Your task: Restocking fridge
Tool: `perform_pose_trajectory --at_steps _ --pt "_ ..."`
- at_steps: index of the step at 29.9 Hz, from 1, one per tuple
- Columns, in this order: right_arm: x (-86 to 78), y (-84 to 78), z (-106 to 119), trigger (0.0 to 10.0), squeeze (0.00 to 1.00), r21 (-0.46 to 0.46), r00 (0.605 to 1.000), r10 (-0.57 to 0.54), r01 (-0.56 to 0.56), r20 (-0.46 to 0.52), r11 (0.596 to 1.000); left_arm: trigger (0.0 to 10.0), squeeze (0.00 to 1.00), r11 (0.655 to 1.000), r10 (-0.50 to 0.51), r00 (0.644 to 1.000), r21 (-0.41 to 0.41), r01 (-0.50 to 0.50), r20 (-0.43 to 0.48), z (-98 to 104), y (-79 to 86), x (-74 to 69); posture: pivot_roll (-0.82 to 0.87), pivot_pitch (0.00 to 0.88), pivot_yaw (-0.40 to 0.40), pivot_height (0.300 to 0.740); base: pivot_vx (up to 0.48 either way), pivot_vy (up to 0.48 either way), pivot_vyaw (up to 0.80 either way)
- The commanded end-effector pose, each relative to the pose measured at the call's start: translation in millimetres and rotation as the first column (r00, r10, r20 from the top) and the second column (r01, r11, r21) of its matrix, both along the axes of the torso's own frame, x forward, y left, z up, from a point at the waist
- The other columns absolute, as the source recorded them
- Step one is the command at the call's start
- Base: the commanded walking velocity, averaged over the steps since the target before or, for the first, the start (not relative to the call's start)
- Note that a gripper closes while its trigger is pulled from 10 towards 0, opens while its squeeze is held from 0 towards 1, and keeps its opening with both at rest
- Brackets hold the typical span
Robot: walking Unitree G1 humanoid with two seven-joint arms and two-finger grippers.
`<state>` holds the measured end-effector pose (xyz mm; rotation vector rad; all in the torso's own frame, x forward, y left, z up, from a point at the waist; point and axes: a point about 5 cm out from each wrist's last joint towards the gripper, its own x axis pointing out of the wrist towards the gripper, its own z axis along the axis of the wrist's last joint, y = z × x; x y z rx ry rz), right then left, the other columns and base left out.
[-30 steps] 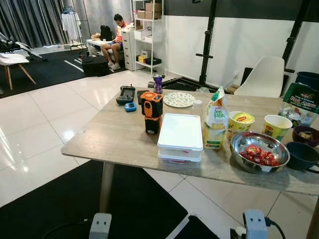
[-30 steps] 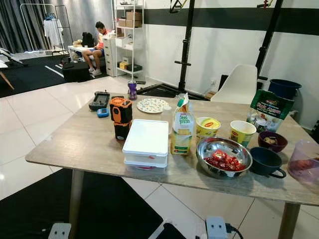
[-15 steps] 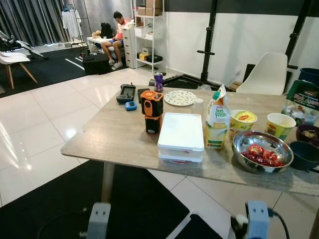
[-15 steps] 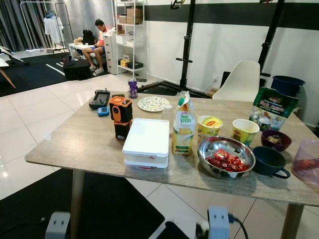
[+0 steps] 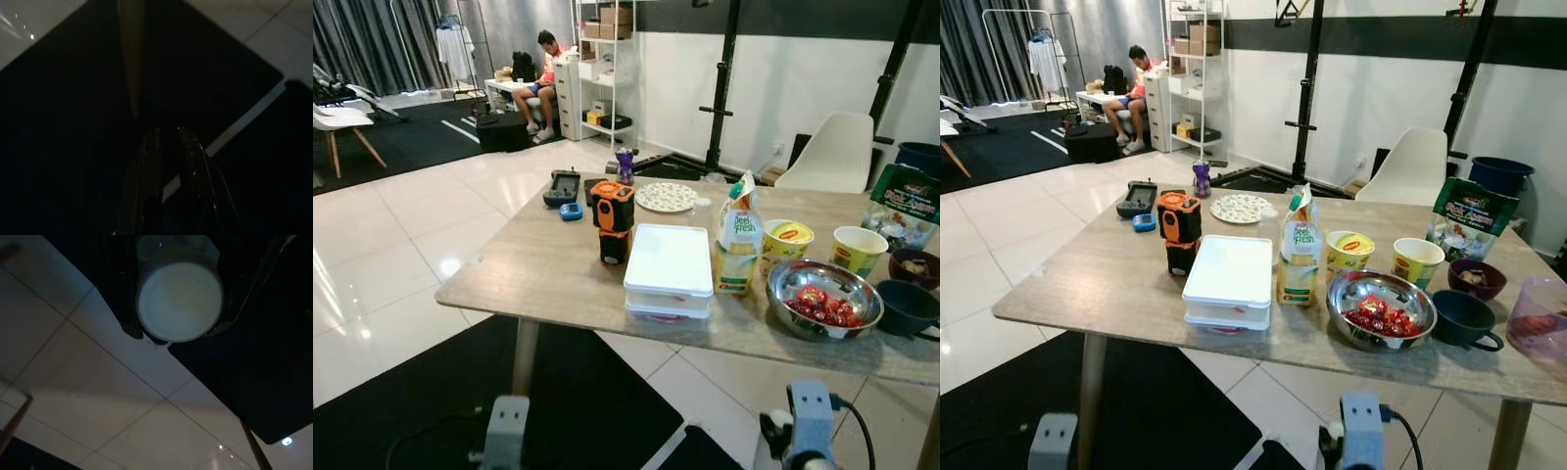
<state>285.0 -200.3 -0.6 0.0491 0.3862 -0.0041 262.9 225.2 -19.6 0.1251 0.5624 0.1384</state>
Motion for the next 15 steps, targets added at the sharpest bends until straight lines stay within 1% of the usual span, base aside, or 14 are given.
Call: perform_pose_trajectory --at_steps 1,2,3,5,6,7,11,12,13,15 --pt "-0.8 -2.3 -0.5 10.0 0.00 0.001 1.000 -0.010 0.010 -0.005 1.000 10.0 0.00 1.000 -0.011 1.000 0.009 0.012 -0.019 -3.1 0.2 -3.5 0.00 0.022 -0.020 0.740 0.000 0.000 0.00" --pt "-0.8 -2.3 -0.5 10.0 0.00 0.001 1.000 -0.010 0.010 -0.005 1.000 10.0 0.00 1.000 -0.011 1.000 0.009 0.012 -0.019 -3.1 0.2 -3.5 0.00 0.022 -0.020 0.740 0.000 0.000 0.00" --pt "-3.0 -1.6 -2.5 10.0 0.00 0.000 1.000 -0.008 0.008 -0.012 1.000 10.0 0.00 1.000 -0.016 0.999 0.013 0.016 -0.029 -5.4 0.1 -6.5 0.00 0.020 -0.018 0.740 0.000 0.000 0.00" --pt "-12.5 -1.7 -10.9 10.0 0.00 -0.003 0.999 -0.006 0.006 -0.039 1.000 10.0 0.00 1.000 -0.014 0.997 0.022 0.016 -0.073 -15.5 2.1 -20.4 0.00 0.019 -0.017 0.740 0.000 0.000 0.00" --pt "-21.3 -2.2 -18.0 10.0 0.00 -0.008 0.998 -0.002 0.001 -0.063 1.000 10.0 0.00 1.000 -0.007 0.994 0.027 0.010 -0.108 -23.5 4.7 -32.9 -0.01 0.018 -0.015 0.740 0.000 0.000 0.00" --pt "-21.3 -2.2 -18.0 10.0 0.00 -0.008 0.998 -0.002 0.001 -0.063 1.000 10.0 0.00 1.000 -0.007 0.994 0.027 0.010 -0.108 -23.5 4.7 -32.9 -0.01 0.018 -0.015 0.740 0.000 0.000 0.00" --pt "-40.7 -7.2 -31.8 10.0 0.00 -0.022 0.993 -0.009 0.006 -0.116 1.000 10.0 0.00 0.999 0.009 0.984 0.032 -0.004 -0.176 -37.9 8.2 -57.1 -0.01 0.017 -0.014 0.740 0.000 0.000 0.00" --pt "-40.7 -7.2 -31.8 10.0 0.00 -0.022 0.993 -0.009 0.006 -0.116 1.000 10.0 0.00 0.999 0.009 0.984 0.032 -0.004 -0.176 -37.9 8.2 -57.1 -0.01 0.017 -0.014 0.740 0.000 0.000 0.00" --pt "-43.3 -8.4 -33.4 10.0 0.00 -0.023 0.992 -0.014 0.011 -0.123 1.000 10.0 0.00 0.999 0.012 0.983 0.032 -0.006 -0.185 -39.7 8.6 -60.2 -0.01 0.017 -0.014 0.740 0.000 0.000 0.00" --pt "-43.6 -11.1 -33.3 10.0 0.00 -0.024 0.992 -0.026 0.023 -0.125 0.999 10.0 0.00 1.000 0.020 0.983 0.025 -0.015 -0.180 -38.9 7.5 -58.1 -0.01 0.013 -0.017 0.740 0.000 0.000 0.00"
